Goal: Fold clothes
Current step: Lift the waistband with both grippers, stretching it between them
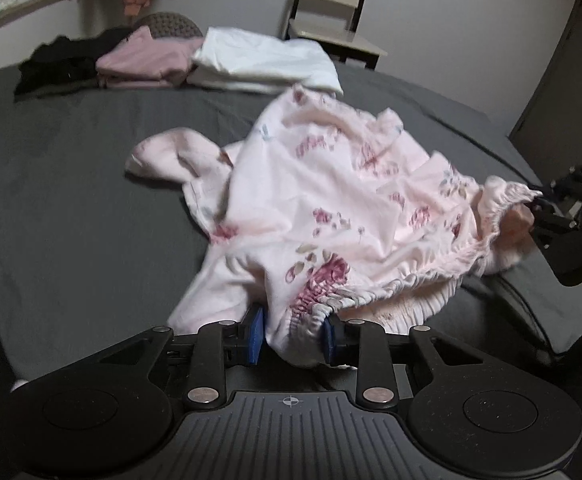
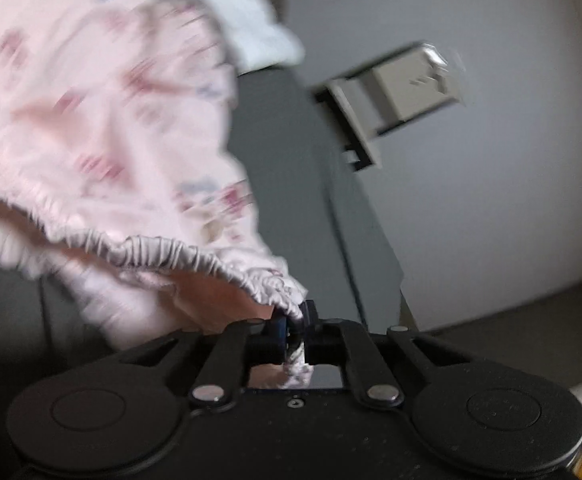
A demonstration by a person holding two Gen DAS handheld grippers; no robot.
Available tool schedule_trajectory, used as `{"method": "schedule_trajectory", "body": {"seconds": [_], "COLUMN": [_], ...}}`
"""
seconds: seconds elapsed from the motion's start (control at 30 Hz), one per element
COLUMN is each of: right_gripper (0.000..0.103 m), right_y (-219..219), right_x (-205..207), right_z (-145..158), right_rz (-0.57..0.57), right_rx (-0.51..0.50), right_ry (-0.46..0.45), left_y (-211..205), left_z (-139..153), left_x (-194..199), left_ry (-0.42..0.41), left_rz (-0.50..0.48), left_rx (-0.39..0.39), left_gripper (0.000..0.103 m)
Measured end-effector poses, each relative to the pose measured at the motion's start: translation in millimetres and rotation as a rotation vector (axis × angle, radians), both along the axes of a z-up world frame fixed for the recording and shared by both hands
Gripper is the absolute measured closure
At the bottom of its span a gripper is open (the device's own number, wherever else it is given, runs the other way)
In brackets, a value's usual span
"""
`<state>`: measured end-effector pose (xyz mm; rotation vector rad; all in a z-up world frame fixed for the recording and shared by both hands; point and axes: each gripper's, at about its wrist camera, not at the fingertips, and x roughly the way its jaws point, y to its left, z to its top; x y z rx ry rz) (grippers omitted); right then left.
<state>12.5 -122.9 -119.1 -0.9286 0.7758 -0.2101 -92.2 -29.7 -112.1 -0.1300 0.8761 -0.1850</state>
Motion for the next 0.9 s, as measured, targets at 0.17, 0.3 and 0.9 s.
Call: {"method": "schedule_trajectory", "body": {"seconds": [0.17,0.3,0.9], "right_gripper": [0.097,0.097,0.096], "right_y": [-16,-26,-38], "right_x": [-18,-38,-141], "right_z": [87,180,520], "right_rz": [-0.063,-0.075,0.081], "right_rx": [0.162,0.280,0.076], "right_ry": [-0.203,-0.374,-0.594], "left_y": [19,28,31], "left_z": [48,123,517], "left_x": [9,21,57], "left_ry": [-0.135,-0.364,-0.759], "left_rz": [0.008,-0.030,-0.533], "left_rx": [-0.010,0.005,0.230], "left_gripper": [0.074,0.074,0.073]}}
